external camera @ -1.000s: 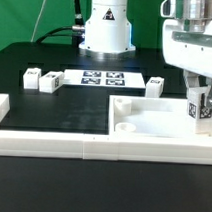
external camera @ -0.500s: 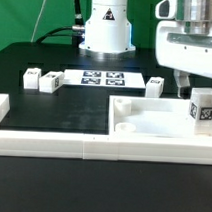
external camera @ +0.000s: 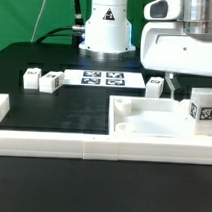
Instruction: Assemble one leg
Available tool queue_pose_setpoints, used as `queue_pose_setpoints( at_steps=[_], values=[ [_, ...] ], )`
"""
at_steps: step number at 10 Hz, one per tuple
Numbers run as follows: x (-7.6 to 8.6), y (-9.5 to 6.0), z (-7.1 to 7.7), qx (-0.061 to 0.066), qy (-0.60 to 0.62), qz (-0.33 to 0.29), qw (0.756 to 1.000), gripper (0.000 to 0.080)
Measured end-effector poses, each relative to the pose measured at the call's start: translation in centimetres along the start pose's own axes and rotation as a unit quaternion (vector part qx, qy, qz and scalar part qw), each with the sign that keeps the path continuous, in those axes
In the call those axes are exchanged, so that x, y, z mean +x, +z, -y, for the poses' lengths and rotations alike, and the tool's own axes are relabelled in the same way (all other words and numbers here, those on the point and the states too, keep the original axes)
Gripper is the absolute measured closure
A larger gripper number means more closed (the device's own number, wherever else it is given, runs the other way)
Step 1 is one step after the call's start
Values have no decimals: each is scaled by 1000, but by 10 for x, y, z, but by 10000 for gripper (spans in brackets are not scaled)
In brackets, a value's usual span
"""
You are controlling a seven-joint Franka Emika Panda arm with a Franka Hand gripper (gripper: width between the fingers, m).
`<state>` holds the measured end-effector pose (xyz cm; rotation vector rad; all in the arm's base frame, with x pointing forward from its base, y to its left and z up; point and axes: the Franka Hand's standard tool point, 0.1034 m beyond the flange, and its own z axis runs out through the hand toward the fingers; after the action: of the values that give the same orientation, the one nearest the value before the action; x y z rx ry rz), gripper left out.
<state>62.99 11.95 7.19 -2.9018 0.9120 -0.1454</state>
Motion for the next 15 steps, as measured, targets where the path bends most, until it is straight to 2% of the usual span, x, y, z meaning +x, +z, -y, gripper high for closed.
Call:
queue_pose_setpoints(
  at_steps=[3,4,9,11,12,13,15],
  values=[
    [2,-1,0,-3,-160,-2,987,151],
    [1,-1,0,-3,-175,-2,984,151],
    [3,-1,-1,-25,-370,-11,929,151],
    [3,-1,-1,-25,-363,-11,932,416],
    [3,-1,-1,-25,-363,-11,932,416],
    [3,-1,-2,-25,-362,-11,932,509],
    [3,-1,-2,-25,-359,-11,933,509]
  ],
)
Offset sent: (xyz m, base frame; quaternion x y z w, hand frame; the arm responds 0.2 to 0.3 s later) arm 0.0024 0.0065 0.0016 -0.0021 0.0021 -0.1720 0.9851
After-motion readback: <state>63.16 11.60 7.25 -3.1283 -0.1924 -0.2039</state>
